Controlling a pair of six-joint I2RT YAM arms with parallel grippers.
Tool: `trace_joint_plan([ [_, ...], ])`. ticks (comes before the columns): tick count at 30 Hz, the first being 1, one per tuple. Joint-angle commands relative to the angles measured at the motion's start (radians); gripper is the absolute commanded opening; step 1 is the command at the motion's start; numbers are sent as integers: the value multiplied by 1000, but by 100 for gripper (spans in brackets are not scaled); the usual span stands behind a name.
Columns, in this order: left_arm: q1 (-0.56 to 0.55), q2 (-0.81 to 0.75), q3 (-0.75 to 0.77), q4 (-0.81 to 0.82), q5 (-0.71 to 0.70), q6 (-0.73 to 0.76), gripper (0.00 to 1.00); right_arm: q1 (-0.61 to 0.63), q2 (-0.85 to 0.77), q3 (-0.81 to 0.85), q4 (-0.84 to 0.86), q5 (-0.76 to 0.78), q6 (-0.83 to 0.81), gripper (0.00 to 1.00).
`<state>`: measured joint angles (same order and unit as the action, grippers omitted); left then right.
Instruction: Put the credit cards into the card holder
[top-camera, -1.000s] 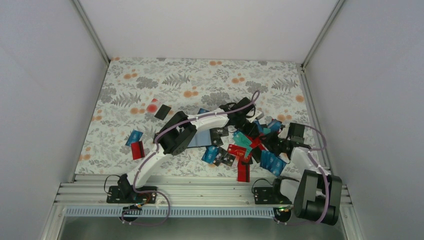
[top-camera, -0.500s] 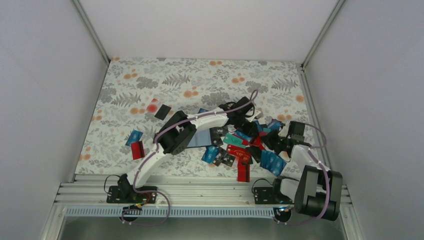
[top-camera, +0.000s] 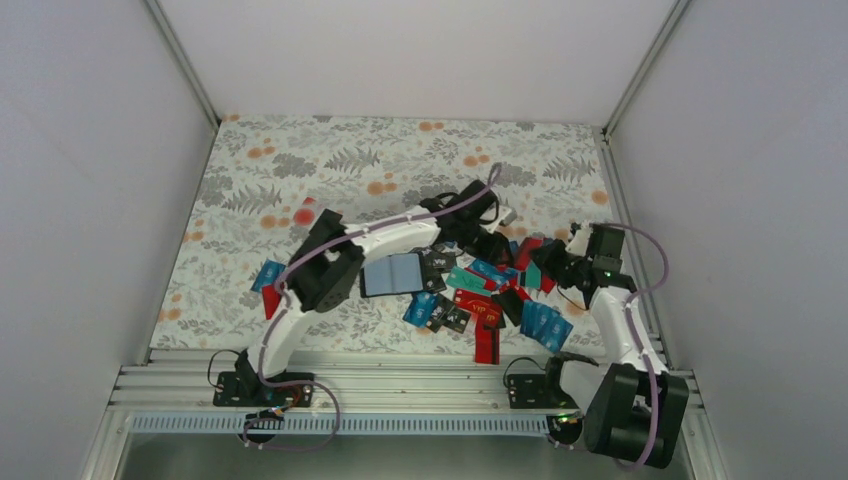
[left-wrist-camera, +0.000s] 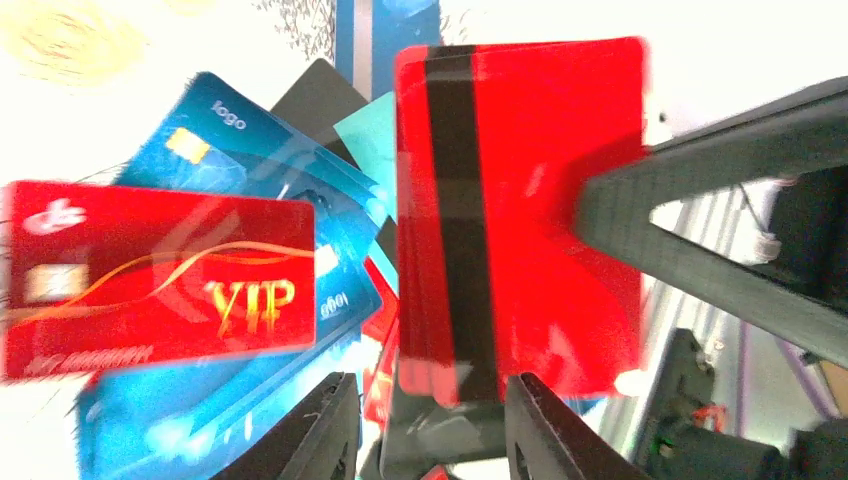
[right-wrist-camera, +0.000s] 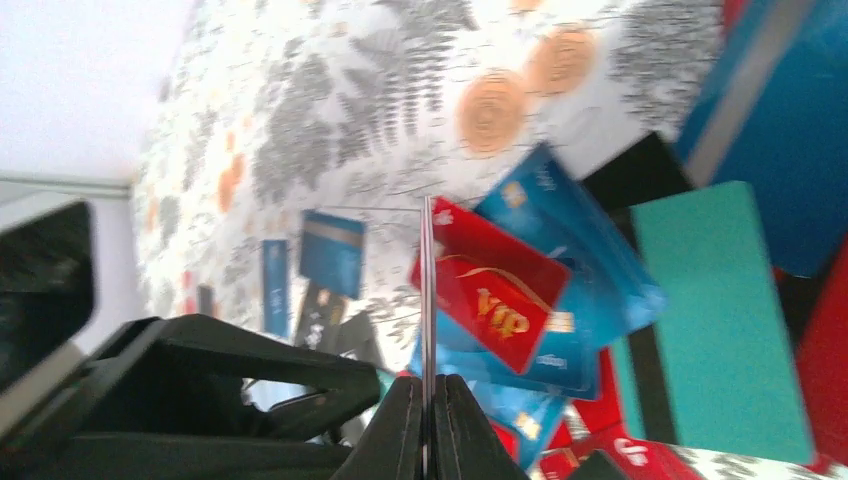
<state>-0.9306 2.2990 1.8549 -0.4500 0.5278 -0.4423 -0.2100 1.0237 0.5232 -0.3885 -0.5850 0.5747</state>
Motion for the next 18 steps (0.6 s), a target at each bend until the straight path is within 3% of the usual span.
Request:
trace_joint_plan([
  [1,55,-215,-136,48,-45,-14,42,7,-33,30,49,-226,-30,4],
  [5,131,-399,-366,151,-10,-19,51,27,-16,46,121,-402,-65,4],
  [8,186,-514,-519,227,49,4,53,67,-10,69,169,-491,-75,4],
  [18,225,-739,-684,379,296,32,51,237,-56,150,323,-591,-20,4],
])
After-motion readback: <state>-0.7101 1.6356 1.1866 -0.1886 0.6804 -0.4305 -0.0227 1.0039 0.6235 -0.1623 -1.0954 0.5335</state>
